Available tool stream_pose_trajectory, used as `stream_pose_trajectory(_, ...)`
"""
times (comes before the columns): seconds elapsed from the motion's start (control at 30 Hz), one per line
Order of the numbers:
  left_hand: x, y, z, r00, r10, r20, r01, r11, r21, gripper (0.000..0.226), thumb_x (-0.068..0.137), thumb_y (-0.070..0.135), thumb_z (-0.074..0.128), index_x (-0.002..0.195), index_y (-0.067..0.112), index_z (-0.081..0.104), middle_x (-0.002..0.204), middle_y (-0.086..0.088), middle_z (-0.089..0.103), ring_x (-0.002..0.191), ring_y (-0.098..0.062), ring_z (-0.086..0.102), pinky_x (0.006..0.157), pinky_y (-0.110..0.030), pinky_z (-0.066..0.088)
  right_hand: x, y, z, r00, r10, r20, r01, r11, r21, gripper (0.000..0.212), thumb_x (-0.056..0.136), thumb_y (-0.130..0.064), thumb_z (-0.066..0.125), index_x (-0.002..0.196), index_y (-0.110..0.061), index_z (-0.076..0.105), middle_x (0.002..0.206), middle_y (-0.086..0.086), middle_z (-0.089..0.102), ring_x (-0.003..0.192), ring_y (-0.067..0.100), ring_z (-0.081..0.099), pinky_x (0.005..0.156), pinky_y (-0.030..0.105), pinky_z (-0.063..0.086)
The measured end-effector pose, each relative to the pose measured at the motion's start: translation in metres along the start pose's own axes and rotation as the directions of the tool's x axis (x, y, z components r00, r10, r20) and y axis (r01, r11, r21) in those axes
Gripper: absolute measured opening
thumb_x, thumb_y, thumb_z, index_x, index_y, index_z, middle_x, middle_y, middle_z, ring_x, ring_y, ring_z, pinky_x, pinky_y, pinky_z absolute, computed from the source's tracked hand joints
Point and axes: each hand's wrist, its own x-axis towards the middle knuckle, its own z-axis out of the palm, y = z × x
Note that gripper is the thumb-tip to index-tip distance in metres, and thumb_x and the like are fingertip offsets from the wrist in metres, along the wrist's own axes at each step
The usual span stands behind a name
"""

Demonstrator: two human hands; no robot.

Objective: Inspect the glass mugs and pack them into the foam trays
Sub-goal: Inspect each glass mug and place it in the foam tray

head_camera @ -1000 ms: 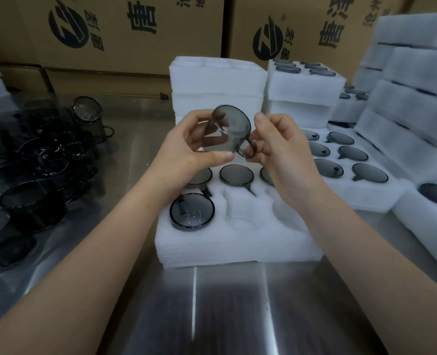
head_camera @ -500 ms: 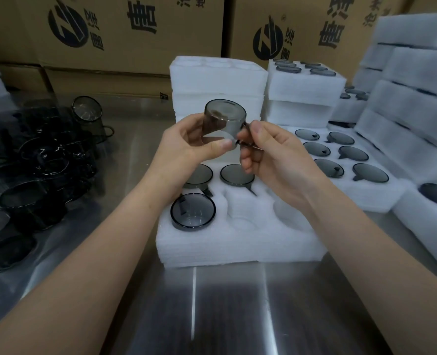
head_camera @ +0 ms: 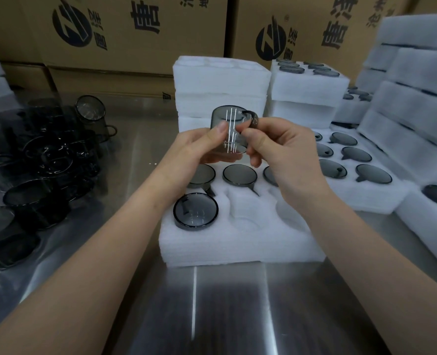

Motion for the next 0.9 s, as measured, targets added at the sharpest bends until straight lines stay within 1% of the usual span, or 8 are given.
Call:
stream_pose_trajectory(0.17,-0.0015,0.0006,0.0017,0.999,0.024,-0.025,-0.023,0.998,0.058,0.040,0.086,0.038,0.059,0.116,0.012,0.065,0.104,-0.003,0.074,0.095,-0.019,0.070,0.091,-0.035,0.050,0.0016,-0.0011,-0.0005,0.989,0.142,0.041,-0.145,0.984,0.101,0.029,0.083,-0.041,0.056,0.073,-0.016,0.064,0.050,-0.003,0.043,0.051,0.013,0.041,0.059,0.022,0.036)
stream_pose_trajectory(0.33,-0.0030,0.0004,0.0013,0.994,0.109,-0.022,-0.108,0.994,0.012,0.038,0.082,0.009,0.073,0.118,0.012,0.061,0.110,0.000,0.071,0.102,-0.009,0.066,0.081,-0.017,0.050,0.0056,-0.0010,-0.0017,0.943,0.311,0.116,-0.325,0.937,0.130,0.054,0.098,-0.041,0.048,0.048,-0.022,0.054,0.058,0.001,0.034,0.057,0.017,0.040,0.066,0.030,0.036)
stream_pose_trajectory(0.43,-0.0025,0.0012,0.0028,0.991,0.124,-0.052,-0.118,0.988,0.105,0.040,0.074,0.020,0.075,0.112,0.019,0.065,0.106,0.005,0.067,0.092,-0.003,0.063,0.077,-0.015,0.048,0.0053,-0.0003,-0.0026,0.924,0.373,0.085,-0.378,0.924,0.051,0.064,0.101,-0.047,0.041,0.043,-0.022,0.052,0.056,0.003,0.036,0.055,0.018,0.042,0.071,0.033,0.036)
stream_pose_trajectory(0.57,-0.0024,0.0012,0.0014,0.989,0.132,-0.061,-0.126,0.988,0.090,0.032,0.077,0.026,0.069,0.109,0.022,0.066,0.103,0.003,0.069,0.096,-0.009,0.062,0.085,-0.023,0.050,0.0048,-0.0020,-0.0043,0.947,0.322,0.009,-0.313,0.914,0.259,0.037,0.102,-0.036,0.045,0.080,-0.013,0.064,0.059,0.000,0.053,0.053,0.015,0.048,0.055,0.026,0.044)
stream_pose_trajectory(0.63,-0.0032,0.0009,0.0016,0.989,0.133,-0.057,-0.132,0.991,0.024,0.040,0.080,0.023,0.066,0.120,0.020,0.062,0.105,0.003,0.071,0.102,-0.010,0.064,0.090,-0.027,0.051,0.0046,-0.0006,-0.0051,0.963,0.265,-0.056,-0.251,0.951,0.179,0.016,0.099,-0.029,0.054,0.099,-0.016,0.063,0.071,0.000,0.060,0.061,0.014,0.056,0.058,0.029,0.047)
stream_pose_trajectory(0.7,-0.0045,0.0016,0.0022,0.992,0.126,-0.030,-0.127,0.992,-0.025,0.053,0.084,0.018,0.065,0.135,0.016,0.050,0.105,0.005,0.073,0.105,-0.009,0.066,0.089,-0.025,0.051,0.0036,0.0030,-0.0037,0.968,0.251,-0.013,-0.248,0.962,0.111,0.021,0.097,-0.031,0.056,0.117,-0.024,0.060,0.096,0.004,0.067,0.084,0.016,0.066,0.068,0.032,0.053)
stream_pose_trajectory(0.8,-0.0061,0.0019,0.0039,0.991,0.132,0.009,-0.132,0.991,0.018,0.059,0.088,0.014,0.065,0.143,0.015,0.043,0.114,0.004,0.071,0.112,-0.011,0.064,0.092,-0.024,0.049,0.0024,0.0050,0.0002,0.960,0.251,0.122,-0.264,0.959,0.108,0.030,0.100,-0.036,0.049,0.129,-0.029,0.053,0.127,0.009,0.063,0.115,0.022,0.063,0.081,0.036,0.055)
stream_pose_trajectory(0.9,-0.0057,0.0030,0.0058,0.987,0.154,-0.040,-0.148,0.982,0.120,0.066,0.079,0.020,0.070,0.141,0.022,0.047,0.126,0.000,0.060,0.108,-0.011,0.062,0.090,-0.025,0.050,0.0006,0.0048,0.0013,0.961,0.244,0.131,-0.262,0.954,0.144,0.030,0.097,-0.034,0.053,0.124,-0.022,0.053,0.120,0.009,0.068,0.107,0.029,0.068,0.084,0.044,0.057)
